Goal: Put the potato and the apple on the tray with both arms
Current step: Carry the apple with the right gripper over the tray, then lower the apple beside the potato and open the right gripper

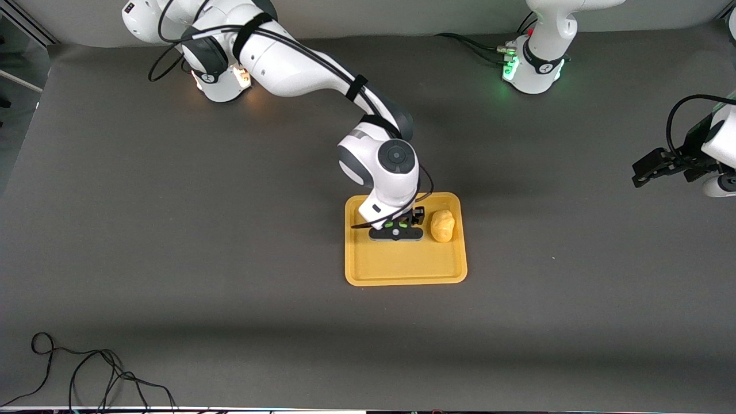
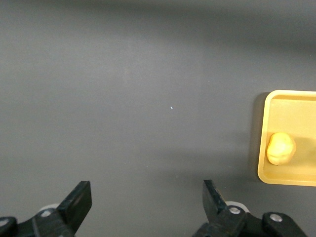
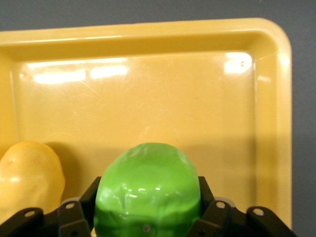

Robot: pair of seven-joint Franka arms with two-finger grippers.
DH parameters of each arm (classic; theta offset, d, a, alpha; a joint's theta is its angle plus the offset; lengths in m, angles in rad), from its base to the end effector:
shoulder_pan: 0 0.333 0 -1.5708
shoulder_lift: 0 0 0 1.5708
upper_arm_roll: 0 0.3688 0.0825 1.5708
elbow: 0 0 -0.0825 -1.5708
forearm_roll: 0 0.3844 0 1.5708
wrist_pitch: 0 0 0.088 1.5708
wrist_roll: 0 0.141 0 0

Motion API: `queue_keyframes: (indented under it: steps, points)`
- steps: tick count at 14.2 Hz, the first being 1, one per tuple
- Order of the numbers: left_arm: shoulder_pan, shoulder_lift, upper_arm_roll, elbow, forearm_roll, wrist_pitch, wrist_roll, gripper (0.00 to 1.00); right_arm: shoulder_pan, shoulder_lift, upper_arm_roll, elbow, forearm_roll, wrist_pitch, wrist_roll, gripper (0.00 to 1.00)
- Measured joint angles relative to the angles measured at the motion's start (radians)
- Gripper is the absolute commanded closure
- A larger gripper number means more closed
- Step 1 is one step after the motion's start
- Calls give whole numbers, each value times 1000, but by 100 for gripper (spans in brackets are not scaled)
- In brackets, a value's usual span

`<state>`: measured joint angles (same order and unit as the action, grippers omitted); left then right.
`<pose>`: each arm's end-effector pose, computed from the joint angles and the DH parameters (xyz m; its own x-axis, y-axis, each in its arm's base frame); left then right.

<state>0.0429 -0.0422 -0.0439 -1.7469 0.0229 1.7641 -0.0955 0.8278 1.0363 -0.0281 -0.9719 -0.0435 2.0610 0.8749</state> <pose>0.5551 0.0018 0.5999 0.9941 0.0899 0.0613 0.0912 -0.9957 -0.0188 0.5801 0.6046 0.2260 0.9958 -0.0411 0.0821 -0.0413 -0.9991 0.0008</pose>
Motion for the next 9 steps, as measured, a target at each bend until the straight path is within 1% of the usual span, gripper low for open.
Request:
queue_keyframes:
  steps: [4, 9]
  points:
    - [-3, 0, 0, 0, 0, 1, 0, 0, 8, 39, 0, 3, -31, 28, 0, 58]
    - [-3, 0, 0, 0, -1, 1, 0, 0, 8, 65, -2, -10, -34, 104, 0, 57]
